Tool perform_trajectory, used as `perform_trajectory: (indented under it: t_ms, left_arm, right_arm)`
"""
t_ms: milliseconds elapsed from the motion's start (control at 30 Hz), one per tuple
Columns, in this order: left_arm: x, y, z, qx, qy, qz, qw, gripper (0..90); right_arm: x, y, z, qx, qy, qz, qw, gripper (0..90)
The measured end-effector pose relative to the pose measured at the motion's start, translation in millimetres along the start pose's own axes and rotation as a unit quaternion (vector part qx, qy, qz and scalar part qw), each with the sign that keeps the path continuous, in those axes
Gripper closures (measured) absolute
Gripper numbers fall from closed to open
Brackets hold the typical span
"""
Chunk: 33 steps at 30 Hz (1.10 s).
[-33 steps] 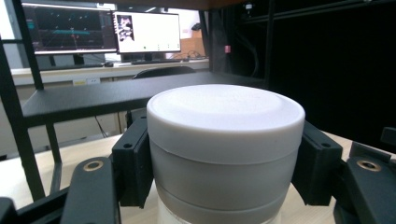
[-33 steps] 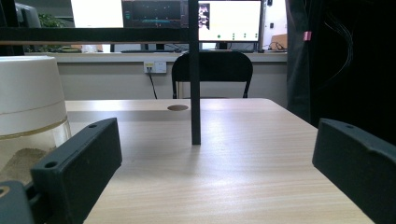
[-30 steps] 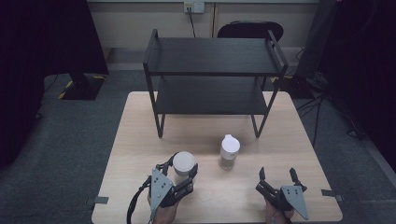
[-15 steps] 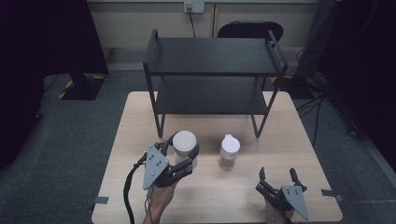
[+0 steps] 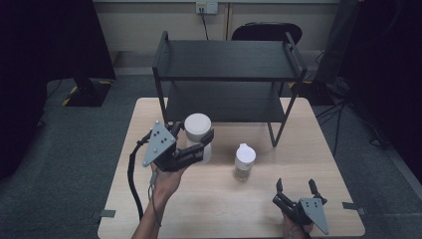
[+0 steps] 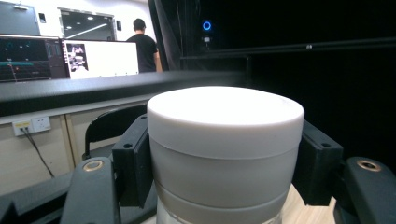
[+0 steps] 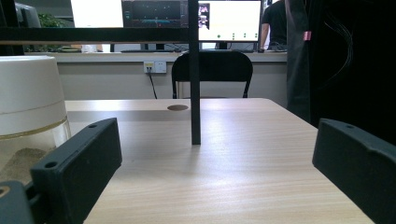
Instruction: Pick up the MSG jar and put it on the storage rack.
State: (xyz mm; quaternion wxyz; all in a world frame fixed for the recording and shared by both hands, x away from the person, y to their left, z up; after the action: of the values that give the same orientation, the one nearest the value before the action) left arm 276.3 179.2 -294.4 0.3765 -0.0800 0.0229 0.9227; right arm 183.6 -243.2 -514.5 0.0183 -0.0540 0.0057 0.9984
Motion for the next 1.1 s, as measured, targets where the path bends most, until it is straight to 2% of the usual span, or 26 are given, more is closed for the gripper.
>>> perform_trajectory:
  t_ms: [233,433,600,700,833,967,1100]
  left_arm:
    - [-24.9,-21.3,29.6,0.010,0.011,0.002,0.9999,34.3]
    - [-51.6,-33.6,57.2,0.009,0.017,0.006,0.9998,34.4]
    - [-74.0,-41.1,78.8,0.030,0.026,0.026,0.9989,34.3]
    - [-89.7,-43.8,89.0,0.025,0.024,0.048,0.9982,34.3]
    - [-108.6,-48.1,98.5,0.020,0.025,0.068,0.9972,34.3]
    - [-129.7,-51.3,103.3,0.023,0.021,0.096,0.9949,34.3]
    - [-149.7,-52.2,103.1,0.015,0.011,0.122,0.9923,34.3]
  right_arm:
    - [0.0,-0.8,0.0,0.000,0.000,-0.003,1.0000,0.0]
    - [-0.1,-1.2,0.0,0.000,0.000,-0.005,1.0000,0.0]
    - [-0.1,-1.3,0.0,0.000,0.000,-0.006,1.0000,0.0]
    - [-0.1,-1.3,0.1,0.000,0.000,-0.006,1.0000,0.0]
    - [-0.1,-1.3,0.0,0.000,0.000,-0.005,1.0000,0.0]
    - [0.0,-1.5,0.0,0.000,0.000,-0.006,1.0000,0.0]
    - [0.0,-1.5,0.0,0.000,0.000,-0.006,1.0000,0.0]
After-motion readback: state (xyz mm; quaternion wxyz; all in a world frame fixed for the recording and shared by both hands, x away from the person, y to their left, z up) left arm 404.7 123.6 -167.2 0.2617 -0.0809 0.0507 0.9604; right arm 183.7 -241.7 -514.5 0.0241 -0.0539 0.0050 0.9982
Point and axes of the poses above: each handheld gripper's, and its own axes: x roughly backward along the jaws, z roughly out of its top, y roughly to its right, the point moved 5 cm from there along -x, roughly forward along the jaws, and after that the axes turned 5 degrees about y, right-handed, at the moved point
